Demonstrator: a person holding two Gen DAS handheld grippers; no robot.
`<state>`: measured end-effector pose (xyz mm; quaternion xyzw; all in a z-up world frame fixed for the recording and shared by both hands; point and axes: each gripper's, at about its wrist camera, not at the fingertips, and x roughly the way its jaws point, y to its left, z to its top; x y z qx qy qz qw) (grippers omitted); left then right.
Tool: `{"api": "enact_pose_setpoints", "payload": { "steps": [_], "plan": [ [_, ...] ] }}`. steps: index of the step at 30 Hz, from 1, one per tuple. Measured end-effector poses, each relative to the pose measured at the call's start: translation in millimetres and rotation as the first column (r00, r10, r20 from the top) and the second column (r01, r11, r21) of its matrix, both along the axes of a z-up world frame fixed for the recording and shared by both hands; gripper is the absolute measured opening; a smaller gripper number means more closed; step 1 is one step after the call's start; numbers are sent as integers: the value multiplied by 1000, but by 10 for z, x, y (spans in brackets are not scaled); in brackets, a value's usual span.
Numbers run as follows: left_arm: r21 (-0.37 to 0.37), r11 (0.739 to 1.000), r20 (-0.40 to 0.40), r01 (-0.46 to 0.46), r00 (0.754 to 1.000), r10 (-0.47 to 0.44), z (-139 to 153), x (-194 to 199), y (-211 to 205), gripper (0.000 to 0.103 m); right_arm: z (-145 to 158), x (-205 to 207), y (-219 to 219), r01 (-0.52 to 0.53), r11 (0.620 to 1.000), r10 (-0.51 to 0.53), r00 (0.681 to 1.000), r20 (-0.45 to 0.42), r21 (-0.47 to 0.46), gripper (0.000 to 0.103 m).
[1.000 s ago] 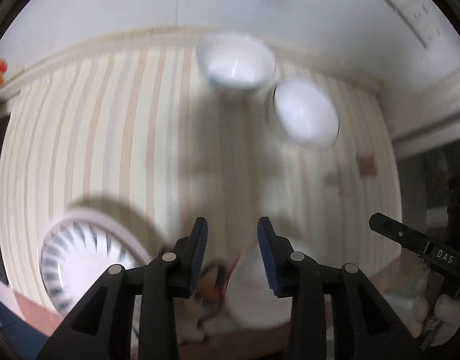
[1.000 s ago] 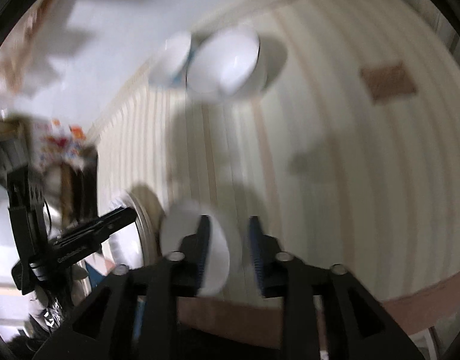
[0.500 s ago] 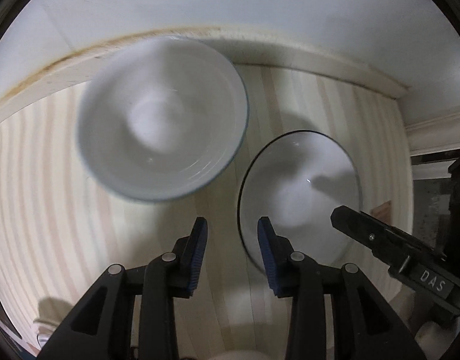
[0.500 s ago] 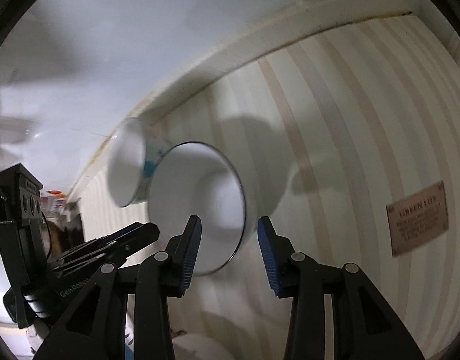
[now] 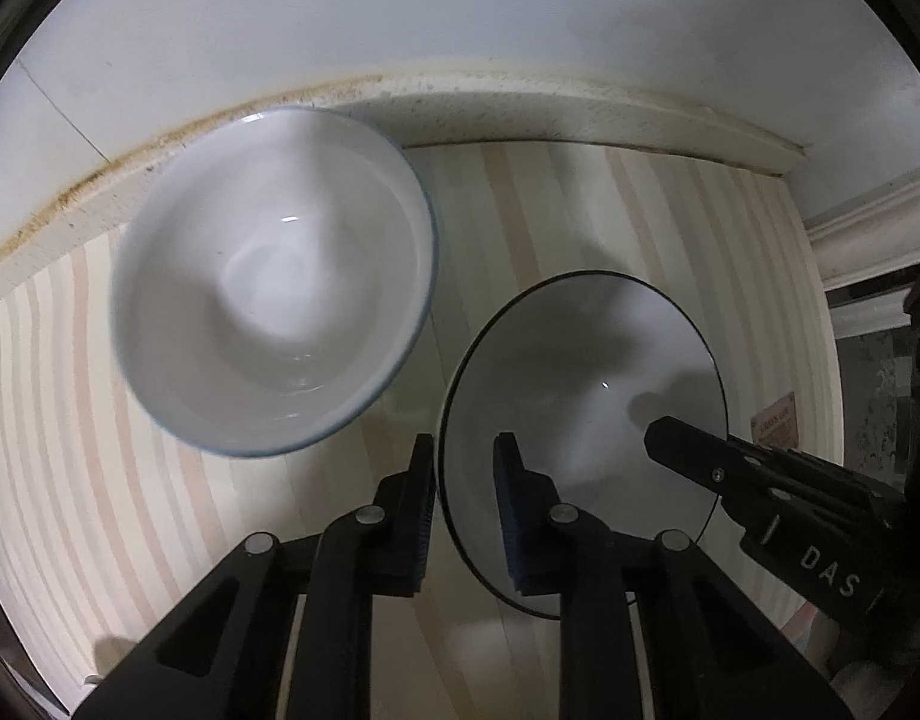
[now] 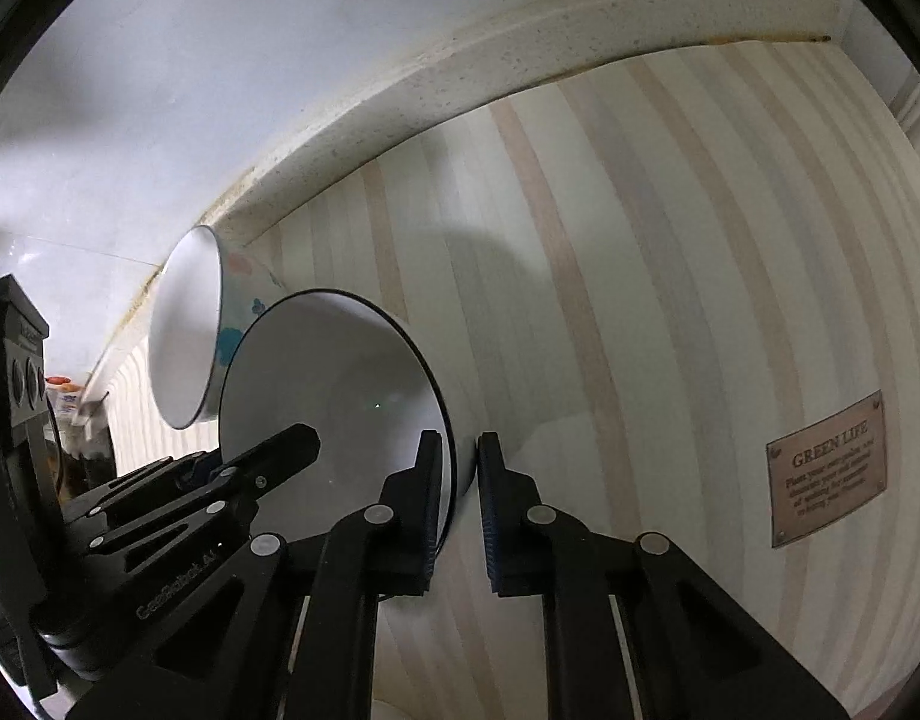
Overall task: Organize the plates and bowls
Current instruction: 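Lift the white bowl with both tools toward the black-rimmed bowl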
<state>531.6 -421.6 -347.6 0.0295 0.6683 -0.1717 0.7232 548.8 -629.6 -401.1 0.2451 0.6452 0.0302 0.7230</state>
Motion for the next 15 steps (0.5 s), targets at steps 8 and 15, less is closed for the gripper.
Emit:
{"api": "enact_pose_setpoints", "payload": {
  "steps": [8,15],
  "plan": [
    [-10,1000,66,26,997,-25,419,-272,142,17,329,-192,79,-20,1000,20,998,53,3,13],
    [-34,998,107,58,993,-54,826,-682,348,17,802,-581,205,-37,999,37,993,112,-4,13]
  ]
}}
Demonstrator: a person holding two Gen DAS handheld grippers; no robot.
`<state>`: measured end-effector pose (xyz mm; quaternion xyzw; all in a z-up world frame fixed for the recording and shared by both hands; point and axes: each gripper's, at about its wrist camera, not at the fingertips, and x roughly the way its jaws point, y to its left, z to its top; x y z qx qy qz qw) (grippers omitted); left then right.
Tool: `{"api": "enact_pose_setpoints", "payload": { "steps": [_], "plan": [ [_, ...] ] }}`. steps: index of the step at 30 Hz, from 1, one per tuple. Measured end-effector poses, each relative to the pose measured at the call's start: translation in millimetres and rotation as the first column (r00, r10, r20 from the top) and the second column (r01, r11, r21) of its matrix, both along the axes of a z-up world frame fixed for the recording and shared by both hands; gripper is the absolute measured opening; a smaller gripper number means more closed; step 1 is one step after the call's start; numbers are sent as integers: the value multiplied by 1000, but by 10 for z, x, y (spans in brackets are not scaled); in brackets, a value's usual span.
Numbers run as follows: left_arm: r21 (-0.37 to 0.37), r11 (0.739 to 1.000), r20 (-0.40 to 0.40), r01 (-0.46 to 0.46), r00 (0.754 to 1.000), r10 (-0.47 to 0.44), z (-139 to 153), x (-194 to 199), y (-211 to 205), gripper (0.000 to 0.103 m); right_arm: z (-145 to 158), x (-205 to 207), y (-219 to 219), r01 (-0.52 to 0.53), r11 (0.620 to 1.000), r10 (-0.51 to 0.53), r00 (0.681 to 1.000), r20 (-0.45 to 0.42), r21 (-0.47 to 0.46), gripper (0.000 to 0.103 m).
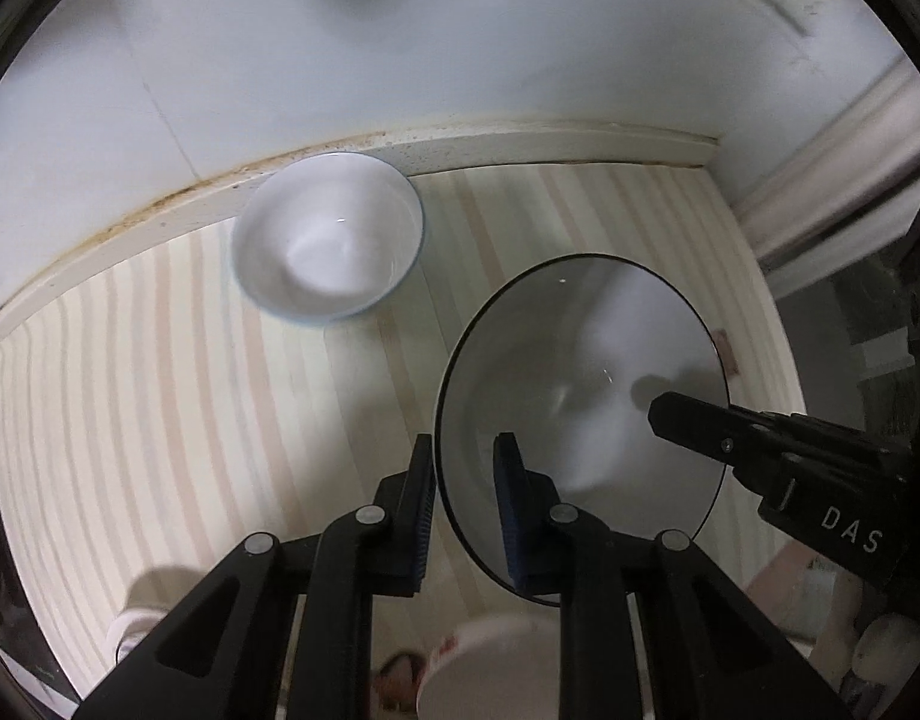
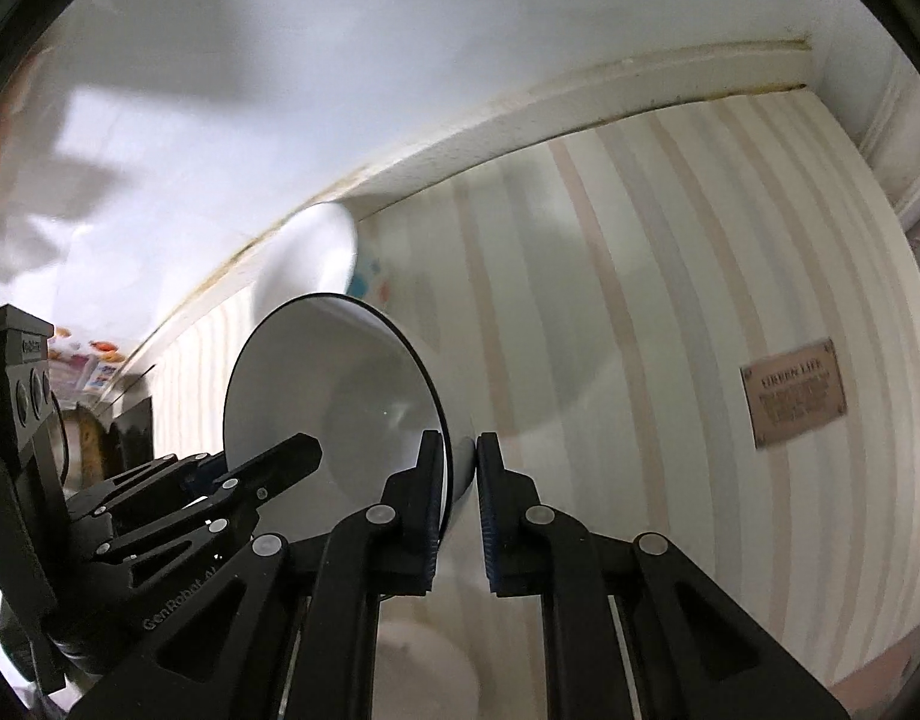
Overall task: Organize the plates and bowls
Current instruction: 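Lift the white bowl with both tools toward the black-rimmed bowl, then lower the white bowl into the black-rimmed bowl with both tools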
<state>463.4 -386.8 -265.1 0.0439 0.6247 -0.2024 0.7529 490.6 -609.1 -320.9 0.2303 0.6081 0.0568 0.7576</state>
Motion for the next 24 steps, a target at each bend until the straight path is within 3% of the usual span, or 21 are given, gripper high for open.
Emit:
{"api": "enact_pose_setpoints", "payload": {
  "steps": [6,12,17,24],
  "plan": [
    [-25,1000,12,18,1000,-18,277,-378,215,17,310,-477,100,-10,1000,10,1000,25,15,13],
    [-18,999,-17,40,999,-40,280,-708,358,17,432,-1010,244,-12,999,11,1000,21,48,13],
    [-3,999,-63,54,997,-54,110,-868,427,17,368,-1339,353,-18,999,19,1000,-13,48,13],
    [44,996,-108,79,991,-74,-142,-1061,450,17,39,-1636,463,-25,998,30,995,-92,53,13]
  ]
}}
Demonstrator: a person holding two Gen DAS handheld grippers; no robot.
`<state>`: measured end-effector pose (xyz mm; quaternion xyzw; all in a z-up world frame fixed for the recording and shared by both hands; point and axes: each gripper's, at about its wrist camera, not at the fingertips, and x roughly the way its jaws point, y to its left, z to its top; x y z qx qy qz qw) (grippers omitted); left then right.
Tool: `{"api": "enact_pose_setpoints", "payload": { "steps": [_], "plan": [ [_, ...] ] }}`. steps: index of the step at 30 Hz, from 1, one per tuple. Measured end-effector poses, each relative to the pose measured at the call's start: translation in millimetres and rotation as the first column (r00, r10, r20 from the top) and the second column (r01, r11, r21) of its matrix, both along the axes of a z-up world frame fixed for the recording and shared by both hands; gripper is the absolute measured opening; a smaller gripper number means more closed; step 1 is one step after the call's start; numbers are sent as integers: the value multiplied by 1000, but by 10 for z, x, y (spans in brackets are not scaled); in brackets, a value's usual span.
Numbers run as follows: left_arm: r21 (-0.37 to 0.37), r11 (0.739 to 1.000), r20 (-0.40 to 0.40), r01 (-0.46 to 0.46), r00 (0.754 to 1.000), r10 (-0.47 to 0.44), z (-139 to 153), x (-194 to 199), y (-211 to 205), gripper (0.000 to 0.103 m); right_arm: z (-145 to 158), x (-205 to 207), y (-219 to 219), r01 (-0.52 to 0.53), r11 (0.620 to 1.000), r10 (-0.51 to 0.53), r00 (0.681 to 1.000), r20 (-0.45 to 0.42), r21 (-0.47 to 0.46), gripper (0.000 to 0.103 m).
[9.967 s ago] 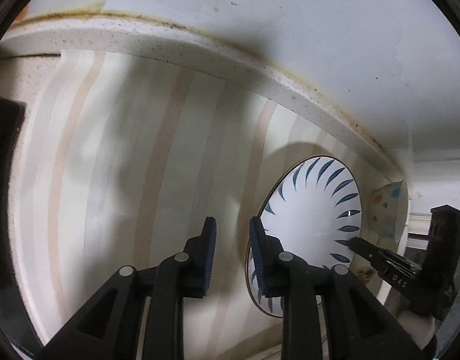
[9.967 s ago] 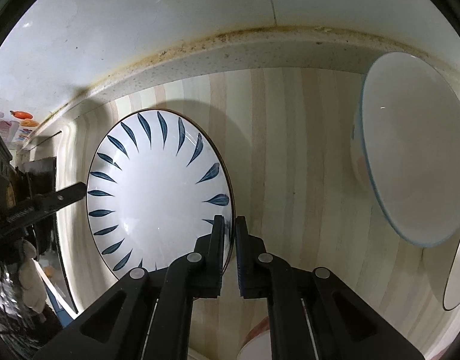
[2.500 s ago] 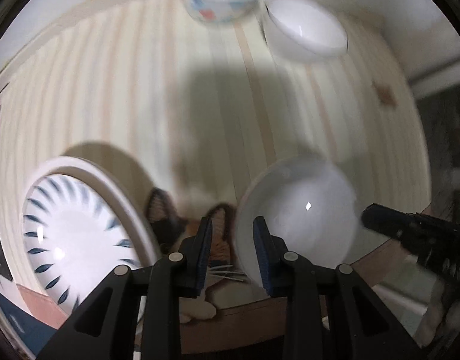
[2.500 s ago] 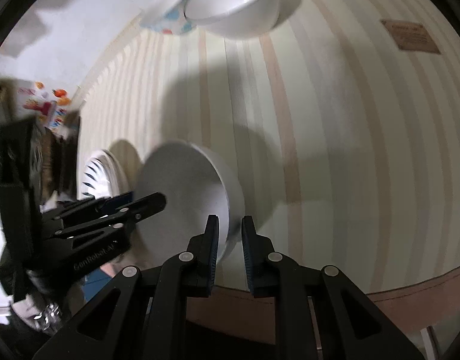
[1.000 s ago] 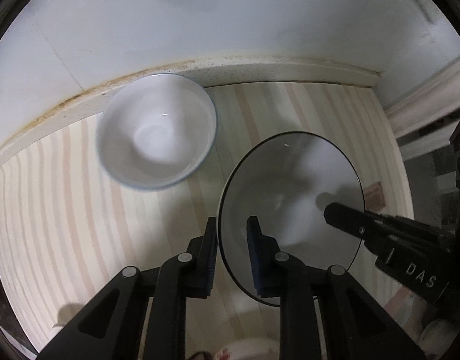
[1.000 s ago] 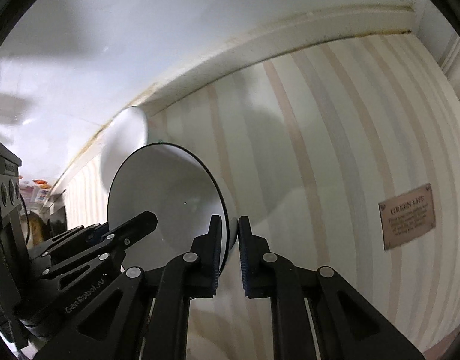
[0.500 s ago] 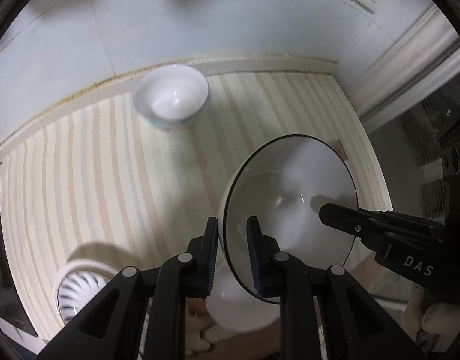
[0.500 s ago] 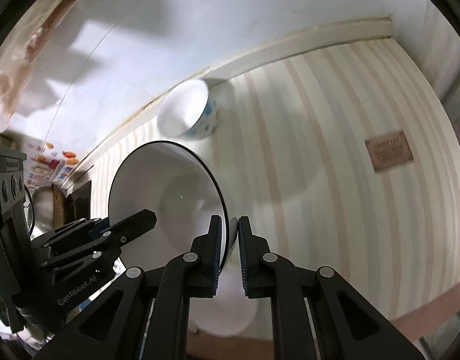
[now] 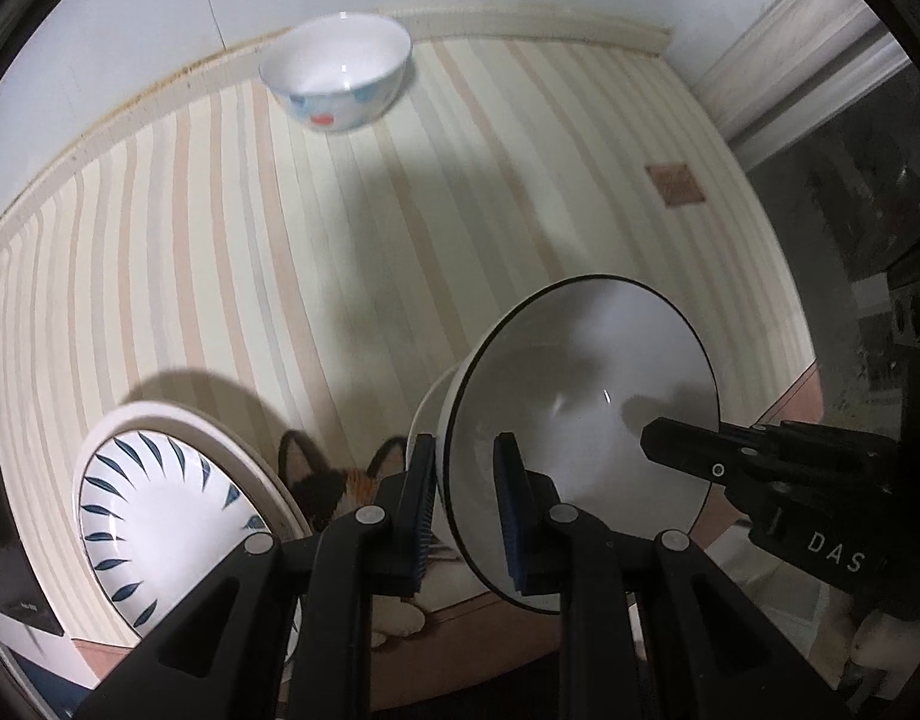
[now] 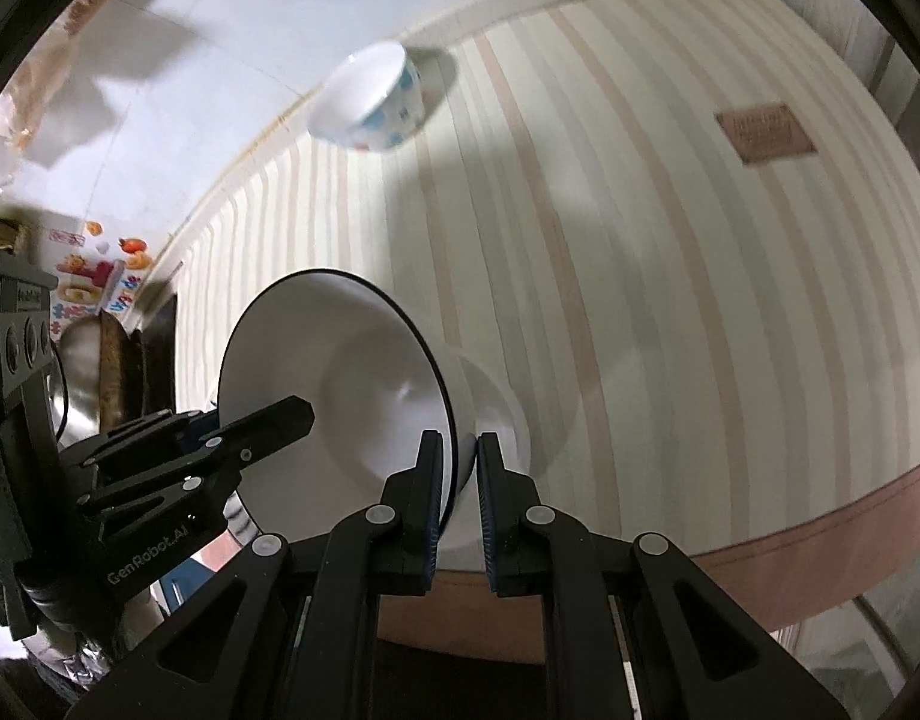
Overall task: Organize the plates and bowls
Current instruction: 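Lower the white bowl into the black-rimmed bowl with both tools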
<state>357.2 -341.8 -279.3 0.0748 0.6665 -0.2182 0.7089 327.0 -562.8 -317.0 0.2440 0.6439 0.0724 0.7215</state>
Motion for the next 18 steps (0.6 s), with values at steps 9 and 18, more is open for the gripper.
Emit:
{"api": "enact_pose_setpoints", "payload": {
  "steps": [9,18],
  "plan": [
    [105,993,-18,50,999,-48,-283,-130,-59,17,-297,-44,66,-9,1000,8,998,-60,-9,13],
    [194,977,9,88,996,-91,-429,-189,-157,17,-400,30,169,-44,998,41,996,-78,-45,13]
  ]
}}
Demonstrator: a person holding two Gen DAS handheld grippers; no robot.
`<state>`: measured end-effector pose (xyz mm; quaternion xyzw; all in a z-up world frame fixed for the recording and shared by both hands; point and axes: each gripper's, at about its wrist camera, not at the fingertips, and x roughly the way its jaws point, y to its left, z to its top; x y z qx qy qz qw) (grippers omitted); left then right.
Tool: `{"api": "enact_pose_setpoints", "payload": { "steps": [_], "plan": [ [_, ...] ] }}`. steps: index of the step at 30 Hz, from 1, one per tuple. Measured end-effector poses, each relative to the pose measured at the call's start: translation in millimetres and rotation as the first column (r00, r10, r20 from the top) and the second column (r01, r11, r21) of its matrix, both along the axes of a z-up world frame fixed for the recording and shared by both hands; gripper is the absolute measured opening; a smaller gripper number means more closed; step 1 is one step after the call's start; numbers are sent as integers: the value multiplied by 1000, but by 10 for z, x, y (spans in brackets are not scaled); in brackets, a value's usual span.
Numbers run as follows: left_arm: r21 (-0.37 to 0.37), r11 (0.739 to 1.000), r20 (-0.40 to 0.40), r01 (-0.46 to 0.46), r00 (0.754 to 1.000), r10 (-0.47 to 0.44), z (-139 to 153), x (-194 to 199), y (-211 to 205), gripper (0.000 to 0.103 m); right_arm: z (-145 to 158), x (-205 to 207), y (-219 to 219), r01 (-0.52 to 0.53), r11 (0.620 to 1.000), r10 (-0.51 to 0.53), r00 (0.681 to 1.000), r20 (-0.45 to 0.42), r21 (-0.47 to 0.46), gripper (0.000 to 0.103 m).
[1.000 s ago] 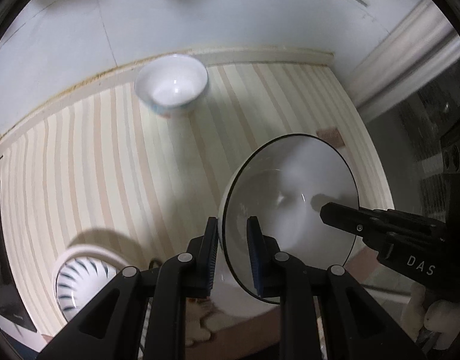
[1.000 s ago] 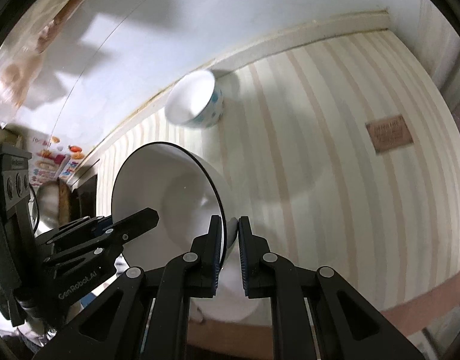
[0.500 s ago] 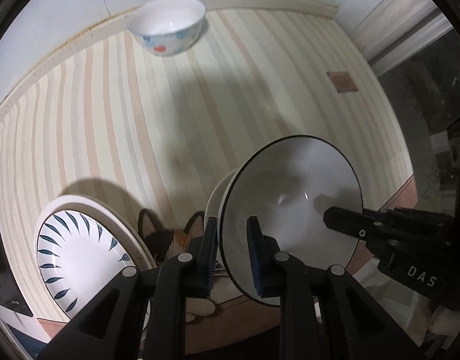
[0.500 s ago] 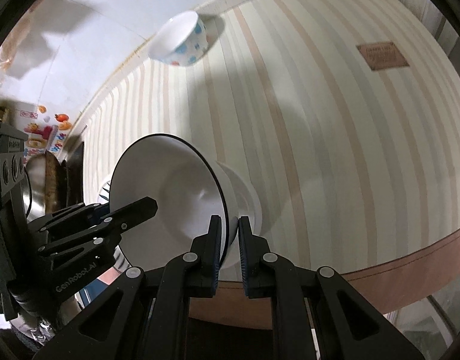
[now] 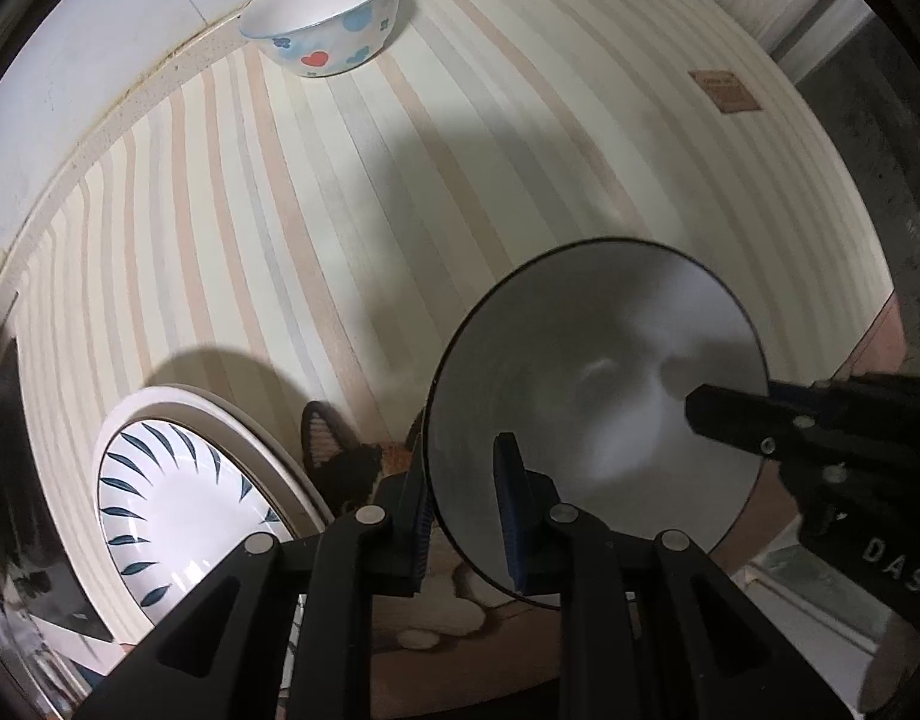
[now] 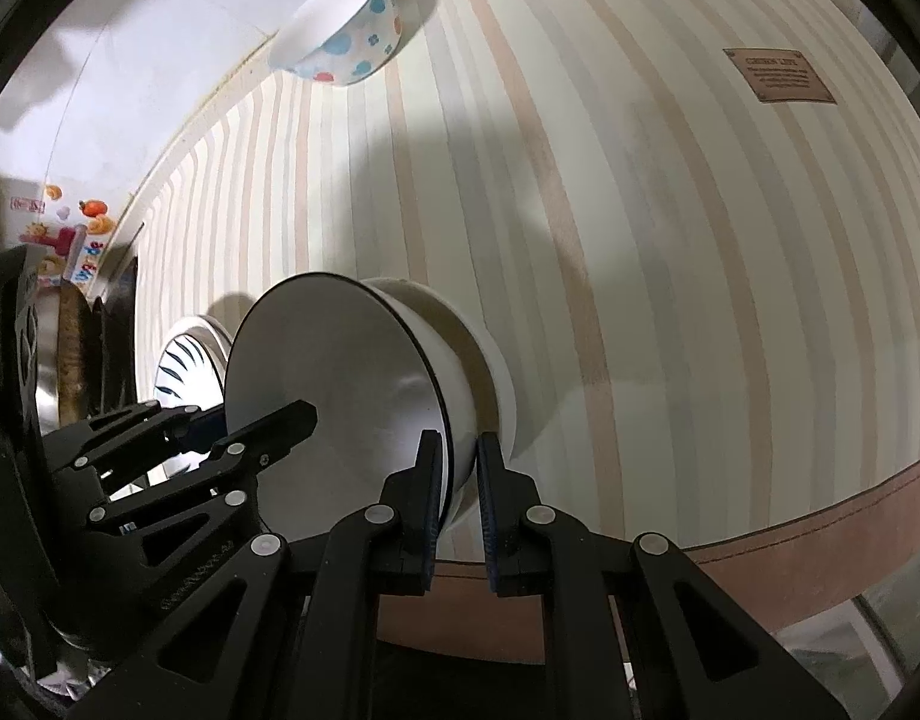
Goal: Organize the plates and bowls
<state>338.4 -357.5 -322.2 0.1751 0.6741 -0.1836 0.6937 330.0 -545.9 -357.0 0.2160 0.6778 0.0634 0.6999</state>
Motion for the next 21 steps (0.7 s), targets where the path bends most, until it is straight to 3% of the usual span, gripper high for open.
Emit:
{"api": "enact_pose_setpoints", "payload": {
  "steps": [15,18,21],
  "plan": [
    [-3,1000,-22,2,1000,-2,-74,-89,-41,17,146,67,24,-61,995,61,998,-4,-78,18],
    [-33,999,-6,-19,1000,18,103,-49,38,17,170,80,-21,-54,997,53,999,-12,-59,18],
    [-91,994,47,-59,997,63,465,122,247,18,291,125,-132,-25,999,26,1000,5,-21,18]
  ]
}}
